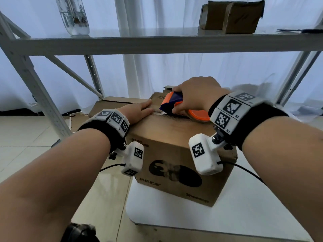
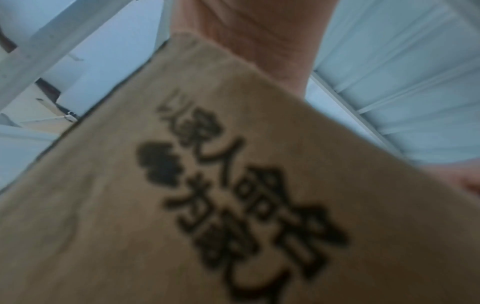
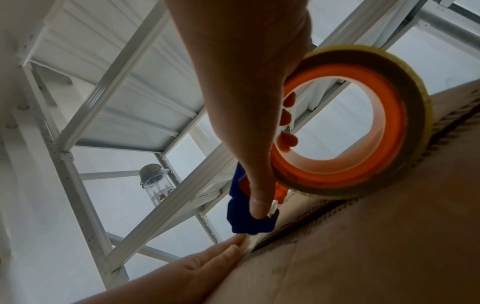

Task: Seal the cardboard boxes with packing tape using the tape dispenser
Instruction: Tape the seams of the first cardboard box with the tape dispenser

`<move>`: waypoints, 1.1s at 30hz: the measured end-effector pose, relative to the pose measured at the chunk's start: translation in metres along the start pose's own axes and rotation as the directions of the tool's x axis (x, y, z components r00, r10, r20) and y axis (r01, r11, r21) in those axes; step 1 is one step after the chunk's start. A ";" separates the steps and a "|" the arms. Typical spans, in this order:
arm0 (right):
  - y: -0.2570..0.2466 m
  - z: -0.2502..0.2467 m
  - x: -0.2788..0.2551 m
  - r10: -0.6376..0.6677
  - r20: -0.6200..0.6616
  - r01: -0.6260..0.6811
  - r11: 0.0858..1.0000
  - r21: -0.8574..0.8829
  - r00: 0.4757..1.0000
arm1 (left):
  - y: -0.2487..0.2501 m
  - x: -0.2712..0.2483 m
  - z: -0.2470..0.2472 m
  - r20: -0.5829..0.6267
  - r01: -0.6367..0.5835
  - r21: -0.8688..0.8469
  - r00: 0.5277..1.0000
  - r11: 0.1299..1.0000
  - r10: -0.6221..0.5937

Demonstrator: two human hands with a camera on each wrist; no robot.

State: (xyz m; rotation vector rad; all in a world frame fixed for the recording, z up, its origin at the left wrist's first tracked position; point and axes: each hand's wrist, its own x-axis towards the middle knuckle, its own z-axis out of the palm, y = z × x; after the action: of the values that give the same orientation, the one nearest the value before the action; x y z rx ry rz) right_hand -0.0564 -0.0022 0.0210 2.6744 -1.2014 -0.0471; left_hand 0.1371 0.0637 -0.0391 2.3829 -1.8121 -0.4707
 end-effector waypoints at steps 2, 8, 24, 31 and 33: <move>0.000 -0.001 0.002 0.013 0.014 -0.013 1.000 -0.003 1.000 | 0.000 -0.001 0.001 -0.010 -0.012 0.023 1.000 1.000 0.012; -0.003 -0.002 -0.001 0.030 0.068 -0.026 0.998 -0.059 0.997 | 0.016 -0.013 0.006 0.032 -0.126 0.242 0.992 0.962 0.121; -0.009 -0.017 -0.002 -0.010 0.172 0.035 0.990 -0.140 0.985 | 0.018 -0.019 0.008 0.087 -0.160 0.227 0.986 0.961 0.143; 0.010 -0.012 -0.016 0.044 0.164 -0.034 0.998 -0.062 0.986 | 0.013 -0.020 0.008 0.080 -0.149 0.225 0.988 0.963 0.134; 0.017 -0.010 -0.022 0.055 0.161 -0.049 0.998 -0.044 0.985 | 0.013 -0.019 0.007 0.083 -0.147 0.235 0.988 0.961 0.131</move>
State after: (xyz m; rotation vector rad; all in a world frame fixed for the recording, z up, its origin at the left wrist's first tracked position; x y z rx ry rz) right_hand -0.0820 0.0047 0.0329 2.6461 -1.3022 -0.2830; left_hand 0.1182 0.0789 -0.0389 2.3896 -2.1621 -0.3356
